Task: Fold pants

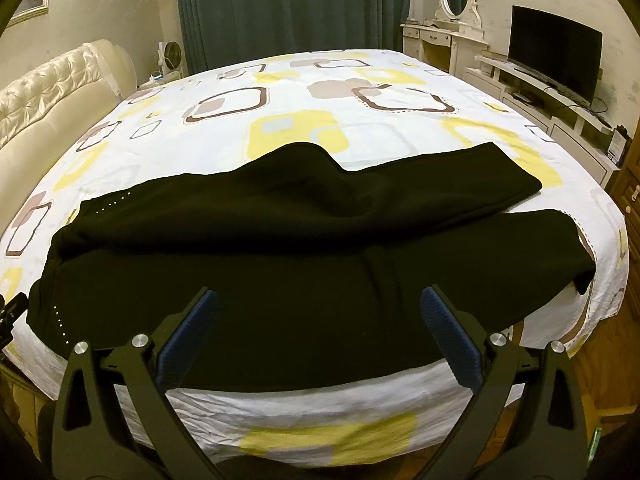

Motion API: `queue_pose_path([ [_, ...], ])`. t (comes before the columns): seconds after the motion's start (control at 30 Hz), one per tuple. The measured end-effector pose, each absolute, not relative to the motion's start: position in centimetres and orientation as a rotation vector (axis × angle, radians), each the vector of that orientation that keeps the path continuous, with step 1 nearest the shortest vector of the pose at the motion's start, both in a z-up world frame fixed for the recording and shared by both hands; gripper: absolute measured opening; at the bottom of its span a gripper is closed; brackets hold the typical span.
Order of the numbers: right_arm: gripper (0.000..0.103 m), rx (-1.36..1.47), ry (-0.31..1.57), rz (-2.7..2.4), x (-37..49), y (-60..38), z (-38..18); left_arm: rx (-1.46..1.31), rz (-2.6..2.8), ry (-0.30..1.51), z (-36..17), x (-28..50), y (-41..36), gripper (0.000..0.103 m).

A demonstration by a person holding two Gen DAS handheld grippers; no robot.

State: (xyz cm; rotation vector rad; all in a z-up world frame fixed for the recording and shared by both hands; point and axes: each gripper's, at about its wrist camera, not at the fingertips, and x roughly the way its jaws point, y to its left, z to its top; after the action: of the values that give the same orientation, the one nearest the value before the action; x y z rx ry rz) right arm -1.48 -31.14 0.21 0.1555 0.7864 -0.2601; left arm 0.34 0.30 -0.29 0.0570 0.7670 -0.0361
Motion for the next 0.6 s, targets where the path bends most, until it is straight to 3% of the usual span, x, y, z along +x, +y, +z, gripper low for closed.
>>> queue_pose_path([
  [0.6,0.101,0.154,0.790,-0.261,-1.54,-31.18,-0.03,0.058,-0.039,0.769,-0.56,0.31,0.22,0.098],
])
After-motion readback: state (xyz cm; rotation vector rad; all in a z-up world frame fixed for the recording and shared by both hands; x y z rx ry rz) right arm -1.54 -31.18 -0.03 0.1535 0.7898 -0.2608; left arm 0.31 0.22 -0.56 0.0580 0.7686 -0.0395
